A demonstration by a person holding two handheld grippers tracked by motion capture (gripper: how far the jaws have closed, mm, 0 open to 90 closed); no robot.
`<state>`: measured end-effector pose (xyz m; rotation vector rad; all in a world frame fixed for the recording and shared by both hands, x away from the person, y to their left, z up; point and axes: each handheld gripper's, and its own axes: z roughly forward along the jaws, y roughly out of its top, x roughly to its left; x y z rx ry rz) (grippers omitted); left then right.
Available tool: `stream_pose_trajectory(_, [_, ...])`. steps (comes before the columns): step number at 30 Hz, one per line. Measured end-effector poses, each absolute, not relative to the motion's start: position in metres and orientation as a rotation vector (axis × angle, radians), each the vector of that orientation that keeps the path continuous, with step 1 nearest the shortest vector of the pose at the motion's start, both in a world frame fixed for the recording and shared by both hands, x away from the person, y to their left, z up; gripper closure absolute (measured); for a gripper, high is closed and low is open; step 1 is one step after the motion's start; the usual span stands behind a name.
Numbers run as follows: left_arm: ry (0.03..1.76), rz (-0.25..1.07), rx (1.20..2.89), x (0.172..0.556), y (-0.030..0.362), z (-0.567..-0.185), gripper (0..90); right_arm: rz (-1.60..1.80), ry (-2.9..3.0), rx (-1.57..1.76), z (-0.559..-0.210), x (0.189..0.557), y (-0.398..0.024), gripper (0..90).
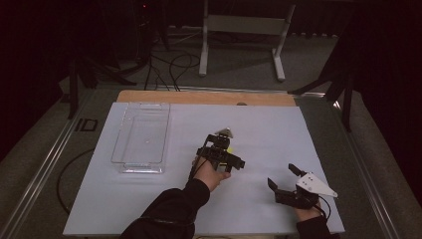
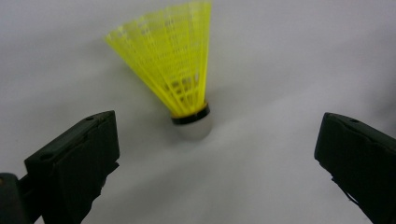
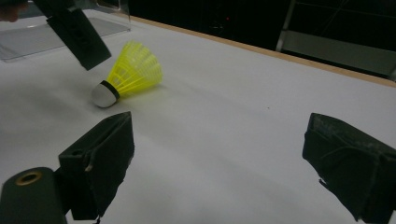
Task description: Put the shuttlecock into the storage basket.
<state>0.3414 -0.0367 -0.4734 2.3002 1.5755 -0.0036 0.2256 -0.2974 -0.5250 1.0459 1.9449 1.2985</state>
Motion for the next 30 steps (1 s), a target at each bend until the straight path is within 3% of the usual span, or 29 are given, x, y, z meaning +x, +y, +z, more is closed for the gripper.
stream_pose_trajectory(10, [1.672,-0.032,2.312,0.342,-0.040,-0.494,4.7,1.290,1.941,1.050,-0.525,0.226,-0.298,9.3])
stream_pose_trajectory(20, [1.683,-0.003,2.342,0.340,-0.048,-0.500,28.3,1.293,1.942,1.057,-0.526,0.226,-0.298,9.3])
stream_pose_trajectory(30, [1.761,-0.070,2.306,0.350,-0.045,-0.506,40.9,1.288,1.940,1.060,-0.525,0.225,-0.298,9.3])
